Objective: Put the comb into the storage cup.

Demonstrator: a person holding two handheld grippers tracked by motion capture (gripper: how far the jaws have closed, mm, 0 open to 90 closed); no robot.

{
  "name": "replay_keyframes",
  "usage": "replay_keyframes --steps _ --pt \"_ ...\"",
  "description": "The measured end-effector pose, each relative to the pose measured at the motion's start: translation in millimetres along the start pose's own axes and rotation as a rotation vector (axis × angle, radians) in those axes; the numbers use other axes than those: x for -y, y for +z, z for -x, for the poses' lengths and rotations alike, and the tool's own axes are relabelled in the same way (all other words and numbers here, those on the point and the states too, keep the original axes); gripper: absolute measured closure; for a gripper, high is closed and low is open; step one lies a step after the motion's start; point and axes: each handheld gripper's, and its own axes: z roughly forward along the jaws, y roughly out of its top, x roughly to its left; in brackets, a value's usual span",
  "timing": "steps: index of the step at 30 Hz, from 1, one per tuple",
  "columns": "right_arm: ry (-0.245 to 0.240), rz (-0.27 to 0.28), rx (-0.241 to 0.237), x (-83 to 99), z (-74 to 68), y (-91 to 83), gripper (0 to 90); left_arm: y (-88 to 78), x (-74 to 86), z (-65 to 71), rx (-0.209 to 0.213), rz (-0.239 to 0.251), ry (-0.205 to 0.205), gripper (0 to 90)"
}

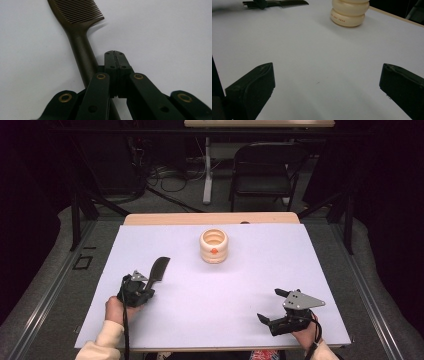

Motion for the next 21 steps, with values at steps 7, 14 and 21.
replay_keyframes --steps 7,14,21 --pt "-0.001 -0.003 0.001 0.0 0.1 0.1 0.0 0.2 0.4 -3.3 -0.009 -0.001 -0.003 89.9" --pt "-0.004 -0.006 0.002 0.1 0.2 0.2 0.0 -0.1 0.6 -5.7 -0.037 -0.013 0.005 89.9" --pt "-0.001 -0.008 0.002 0.2 0.0 0.3 0.0 -0.5 -0.2 -6.4 -0.053 -0.017 0.014 89.9"
